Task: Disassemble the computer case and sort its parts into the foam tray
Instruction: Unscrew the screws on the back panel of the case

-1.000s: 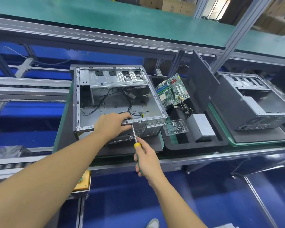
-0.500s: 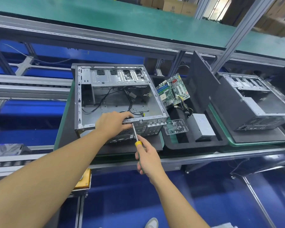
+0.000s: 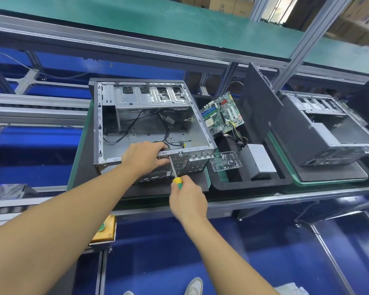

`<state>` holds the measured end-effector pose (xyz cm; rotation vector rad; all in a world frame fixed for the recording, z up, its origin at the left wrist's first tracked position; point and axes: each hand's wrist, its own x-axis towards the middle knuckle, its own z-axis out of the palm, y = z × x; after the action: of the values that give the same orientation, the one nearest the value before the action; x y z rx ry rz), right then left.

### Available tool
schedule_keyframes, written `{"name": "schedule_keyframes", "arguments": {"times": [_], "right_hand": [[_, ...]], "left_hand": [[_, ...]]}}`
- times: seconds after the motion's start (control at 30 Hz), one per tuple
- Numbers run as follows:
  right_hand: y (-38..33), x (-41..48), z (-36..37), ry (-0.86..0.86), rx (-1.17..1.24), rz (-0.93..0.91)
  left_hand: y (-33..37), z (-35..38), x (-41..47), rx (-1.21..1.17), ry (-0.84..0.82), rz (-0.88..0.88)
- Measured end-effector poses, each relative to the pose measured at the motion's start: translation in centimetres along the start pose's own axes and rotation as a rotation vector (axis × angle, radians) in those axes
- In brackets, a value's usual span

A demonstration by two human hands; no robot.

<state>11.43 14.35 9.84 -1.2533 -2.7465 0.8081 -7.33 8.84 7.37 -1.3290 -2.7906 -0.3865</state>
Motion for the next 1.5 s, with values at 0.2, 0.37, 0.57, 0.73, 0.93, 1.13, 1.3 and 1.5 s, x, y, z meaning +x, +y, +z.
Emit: {"name": "schedule_keyframes", "arguments": {"times": [0.2,0.37,0.57,0.73,0.93,1.13,1.3,1.5], "right_hand": [[-0.1,0.1,1.4,-0.067,0.126,0.092],[0.2,1.3,0.2,-0.543,1.071,0.43],[2.2,0.2,0.5,-0.399,0.774,0.177],[2.9,-0.4,1.0,-0.091,0.283,-0.048],[2.5,-0.1,-1.3,-0.771,1.211,0.401],[3.5,-0.9,0.4,-0.662,1.563,0.347],[3.0,-1.6,1.2,-0.065,0.486,0.001],[1.8,-1.1,-0.4,-0.433,1.118,0.336]], "left_hand": [[0.1,-0.1,-0.2,0.003,-0.019,-0.02],[0.0,-0.4,-0.3,-0.053,-0.041,-0.045],[-0.2,0.0,-0.3,-0.061,-0.021,-0.021],[-0.4,0.3,-0.1,-0.075,-0.027,-0.028],[-0.6,0.5,0.1,-0.069,-0.006,-0.023],[-0.6,0.4,0.0,-0.062,-0.006,-0.019],[-0.3,0.2,-0.1,-0.064,-0.02,-0.032],[-0.3,-0.1,-0.2,-0.085,-0.049,-0.045]]}}
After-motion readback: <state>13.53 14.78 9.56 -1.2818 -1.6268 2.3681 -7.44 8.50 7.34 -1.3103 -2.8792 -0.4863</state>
